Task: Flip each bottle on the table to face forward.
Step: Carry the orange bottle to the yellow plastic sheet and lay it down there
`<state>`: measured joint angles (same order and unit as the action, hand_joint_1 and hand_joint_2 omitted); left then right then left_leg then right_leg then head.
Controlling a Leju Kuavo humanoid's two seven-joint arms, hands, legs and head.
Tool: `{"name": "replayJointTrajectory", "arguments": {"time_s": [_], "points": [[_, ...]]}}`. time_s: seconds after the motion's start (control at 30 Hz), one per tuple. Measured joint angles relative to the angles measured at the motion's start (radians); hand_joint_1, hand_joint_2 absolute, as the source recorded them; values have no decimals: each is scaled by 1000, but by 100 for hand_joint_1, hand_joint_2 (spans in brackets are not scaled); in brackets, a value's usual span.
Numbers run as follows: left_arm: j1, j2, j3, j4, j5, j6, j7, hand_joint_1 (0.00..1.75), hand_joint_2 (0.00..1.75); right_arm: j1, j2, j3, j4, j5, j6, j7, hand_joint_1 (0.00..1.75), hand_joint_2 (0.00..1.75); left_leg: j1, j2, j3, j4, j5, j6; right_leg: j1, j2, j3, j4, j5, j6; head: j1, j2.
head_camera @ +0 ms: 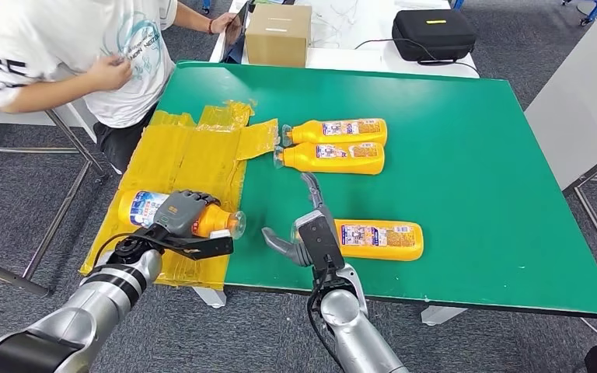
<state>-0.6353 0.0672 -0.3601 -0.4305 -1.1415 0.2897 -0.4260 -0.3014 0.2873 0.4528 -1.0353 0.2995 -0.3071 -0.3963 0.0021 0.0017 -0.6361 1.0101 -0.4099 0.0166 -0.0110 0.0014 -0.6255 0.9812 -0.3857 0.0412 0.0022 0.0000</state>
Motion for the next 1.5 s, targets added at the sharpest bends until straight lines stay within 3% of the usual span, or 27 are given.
{"name": "replayJointTrajectory", "arguments": {"time_s": [0.17,0.2,0.3,0.33,0.93,1.07,1.2,1.3,1.43,1.5], "points": [[-29,3,-9,36,9,-38,6,175,175,-13,1,7,14,0,5,-2,0,175,0,0,3,0,0,0,0,0,2,0,0,0,0,0],[-32,3,-9,40,11,-40,7,147,175,-16,2,8,17,0,6,-3,0,175,0,0,3,0,0,-1,0,0,2,1,0,0,0,0],[-41,3,-10,52,27,-52,22,17,175,-24,3,12,25,0,10,-3,0,175,0,0,3,0,1,-1,0,0,2,1,0,0,0,0],[-43,3,-9,55,37,-59,28,0,175,-26,3,15,27,0,11,-3,0,175,0,0,3,0,1,-1,0,0,2,1,0,0,0,0],[-46,12,44,70,132,-171,-60,0,175,-80,5,30,88,-28,43,-4,0,175,0,-2,3,0,2,-2,0,-2,3,1,0,0,0,0],[-37,13,66,67,214,-192,-138,0,175,-87,5,30,102,-29,43,-5,0,175,0,-4,3,0,3,-3,0,-3,4,2,0,0,0,0],[8,11,131,34,376,-209,-252,0,175,-94,-1,38,119,11,17,6,0,0,0,-3,3,0,3,-3,0,-3,3,2,0,0,0,0],[78,4,172,-63,561,-231,-271,0,175,-100,-11,51,133,80,-33,40,0,0,0,-3,3,0,3,-3,0,-2,2,1,0,0,0,0],[200,-32,216,-255,821,-263,-274,0,175,-100,-40,56,141,196,-106,108,0,175,0,-3,1,0,3,-2,0,-3,0,1,0,0,0,0],[245,-58,242,-331,874,-275,-275,0,175,-98,-59,55,142,242,-123,137,0,175,0,-3,0,0,2,-2,-1,-3,-1,1,0,0,0,0]]}}
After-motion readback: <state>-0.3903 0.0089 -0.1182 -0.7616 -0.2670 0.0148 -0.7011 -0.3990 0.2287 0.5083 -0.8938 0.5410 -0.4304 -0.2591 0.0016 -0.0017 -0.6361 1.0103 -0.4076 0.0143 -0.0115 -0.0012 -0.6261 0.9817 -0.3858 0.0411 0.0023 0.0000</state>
